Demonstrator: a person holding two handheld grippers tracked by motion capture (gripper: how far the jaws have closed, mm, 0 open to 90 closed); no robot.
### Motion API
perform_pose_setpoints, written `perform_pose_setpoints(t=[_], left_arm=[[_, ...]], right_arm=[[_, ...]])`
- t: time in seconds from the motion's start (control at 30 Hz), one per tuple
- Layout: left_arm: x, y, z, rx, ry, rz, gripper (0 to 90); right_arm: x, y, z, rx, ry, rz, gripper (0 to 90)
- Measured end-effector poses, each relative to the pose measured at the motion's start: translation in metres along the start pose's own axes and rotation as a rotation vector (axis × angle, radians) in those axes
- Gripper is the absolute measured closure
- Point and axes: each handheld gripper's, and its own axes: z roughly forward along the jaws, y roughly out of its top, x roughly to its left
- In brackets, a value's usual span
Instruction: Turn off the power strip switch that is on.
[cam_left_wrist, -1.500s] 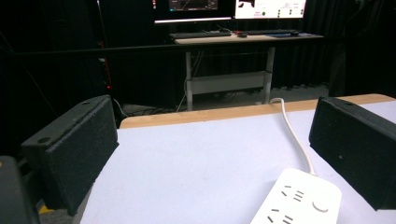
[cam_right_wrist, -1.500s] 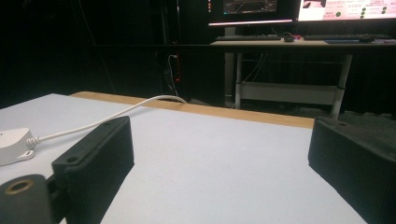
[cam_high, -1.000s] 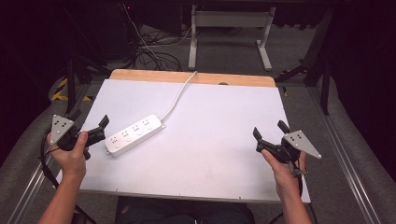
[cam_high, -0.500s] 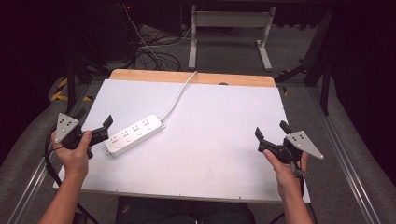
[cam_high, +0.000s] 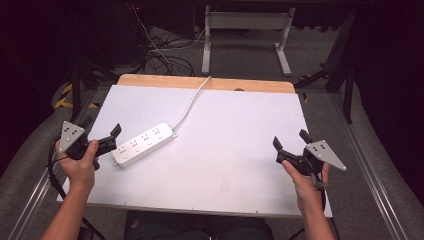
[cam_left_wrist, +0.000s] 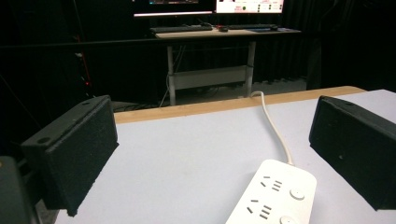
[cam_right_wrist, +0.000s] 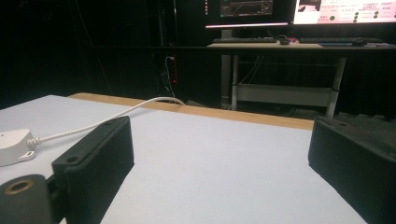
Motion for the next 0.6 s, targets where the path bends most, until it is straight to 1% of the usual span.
perform_pose_setpoints(t=[0.17,0.33,0.6], left_arm=[[0.0001,-0.0003,-0.0002,0.003,0.000,-0.002,1.7],[0.0000,-0.0004,-0.0004,0.002,-0.007,-0.006,1.7],[0.0012,-0.0012,0.0050,0.014,-0.019,-0.007,1.7]], right_arm=[[-0.0006,-0.0003,0.0003,0.001,0.002,0.004,7.5],[0.0003,-0.0003,0.0004,0.002,0.002,-0.002,7.5],[-0.0018,-0.0020,0.0032,0.010,0.005,0.000,7.5]])
